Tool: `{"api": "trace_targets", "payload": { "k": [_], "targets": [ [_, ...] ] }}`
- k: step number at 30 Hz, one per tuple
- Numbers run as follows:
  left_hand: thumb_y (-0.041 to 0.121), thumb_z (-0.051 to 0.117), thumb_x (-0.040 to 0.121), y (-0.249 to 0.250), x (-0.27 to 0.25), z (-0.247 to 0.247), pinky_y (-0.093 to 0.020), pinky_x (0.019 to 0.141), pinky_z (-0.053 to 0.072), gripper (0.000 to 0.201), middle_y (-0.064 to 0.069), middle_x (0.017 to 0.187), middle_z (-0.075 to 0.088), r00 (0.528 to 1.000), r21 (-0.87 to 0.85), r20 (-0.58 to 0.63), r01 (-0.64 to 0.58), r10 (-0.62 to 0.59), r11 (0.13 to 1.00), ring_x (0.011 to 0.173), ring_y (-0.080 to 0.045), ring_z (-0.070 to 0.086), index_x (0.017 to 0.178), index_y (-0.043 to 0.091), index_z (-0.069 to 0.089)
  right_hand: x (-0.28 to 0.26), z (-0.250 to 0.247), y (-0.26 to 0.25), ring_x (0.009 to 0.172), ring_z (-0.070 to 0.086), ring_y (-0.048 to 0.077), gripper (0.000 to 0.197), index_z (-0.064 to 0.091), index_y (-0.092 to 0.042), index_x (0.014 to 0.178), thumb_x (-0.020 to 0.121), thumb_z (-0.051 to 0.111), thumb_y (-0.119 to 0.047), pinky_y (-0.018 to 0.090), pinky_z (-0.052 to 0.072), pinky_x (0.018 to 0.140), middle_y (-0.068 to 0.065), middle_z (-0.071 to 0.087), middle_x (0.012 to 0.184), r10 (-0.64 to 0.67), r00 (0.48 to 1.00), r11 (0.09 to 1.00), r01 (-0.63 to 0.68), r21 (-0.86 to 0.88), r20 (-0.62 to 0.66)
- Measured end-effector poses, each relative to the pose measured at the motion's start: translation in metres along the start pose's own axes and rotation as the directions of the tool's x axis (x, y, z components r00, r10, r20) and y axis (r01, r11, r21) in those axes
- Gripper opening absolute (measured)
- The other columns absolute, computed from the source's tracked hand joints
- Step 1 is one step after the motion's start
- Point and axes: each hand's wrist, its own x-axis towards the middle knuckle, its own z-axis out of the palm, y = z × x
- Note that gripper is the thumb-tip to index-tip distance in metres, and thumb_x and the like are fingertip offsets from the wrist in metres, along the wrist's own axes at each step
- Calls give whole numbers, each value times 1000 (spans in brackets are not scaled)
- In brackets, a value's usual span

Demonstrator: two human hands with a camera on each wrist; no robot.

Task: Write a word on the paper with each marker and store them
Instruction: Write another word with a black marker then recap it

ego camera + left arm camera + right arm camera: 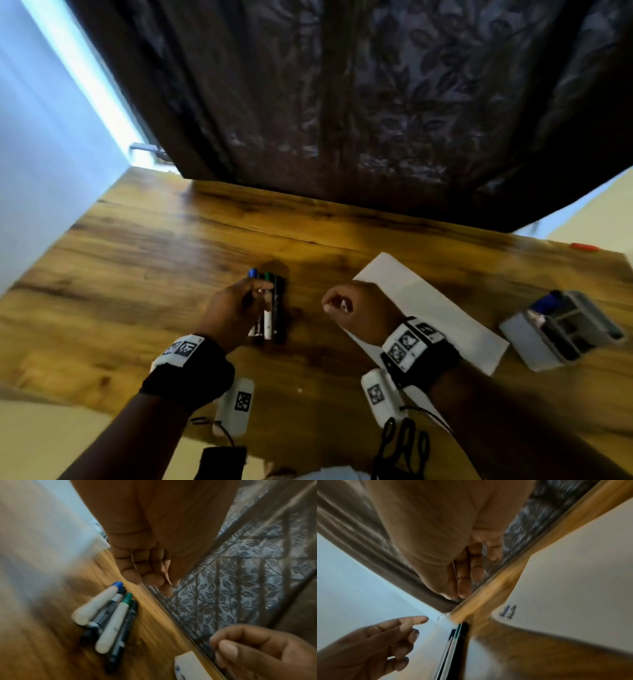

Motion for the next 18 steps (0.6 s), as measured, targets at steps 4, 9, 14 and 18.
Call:
{"api": "trace_targets", "payload": {
  "k": [4, 9, 14, 18],
  "targets": [
    [16, 60, 88, -44, -5, -16, -35, 73, 56, 23, 3, 84, 73, 995, 82, 94, 35, -43, 996, 77, -15, 70, 106, 28, 67, 38, 51, -25, 84, 64, 12, 10, 70, -24, 96, 89, 68, -31, 30, 54, 75, -8, 68, 90, 144, 978, 989, -137, -53, 152],
    [12, 61, 91, -65, -9, -12, -15, 65, 42, 25, 8, 83, 64, 976, 82, 214, 16, -33, 997, 78, -16, 66, 107, 29, 69, 67, 88, -40, 76, 63, 16, 16, 66, -19, 86, 88, 69, -35, 29, 50, 68, -1, 68, 82, 329, 941, 940, -318, -124, 82],
    [17, 58, 93, -73, -3, -12, -19, 71, 53, 28, 5, 92, 70, 948, 81, 317, 6, -31, 997, 79, -8, 67, 117, 29, 67, 76, 98, -50, 71, 62, 20, 23, 61, -17, 76, 86, 70, -36, 26, 43, 61, 2, 65, 76, 423, 905, 897, -411, -163, 42],
    [21, 58, 94, -77, 0, -13, -4, 58, 44, 26, 14, 84, 67, 945, 5, 326, 21, -21, 1000, 68, 9, 61, 117, 27, 66, 78, 99, -51, 66, 60, 21, 31, 56, -20, 69, 80, 73, -44, 25, 37, 52, 1, 60, 71, 480, 877, 853, -460, -247, 27]
  ]
}}
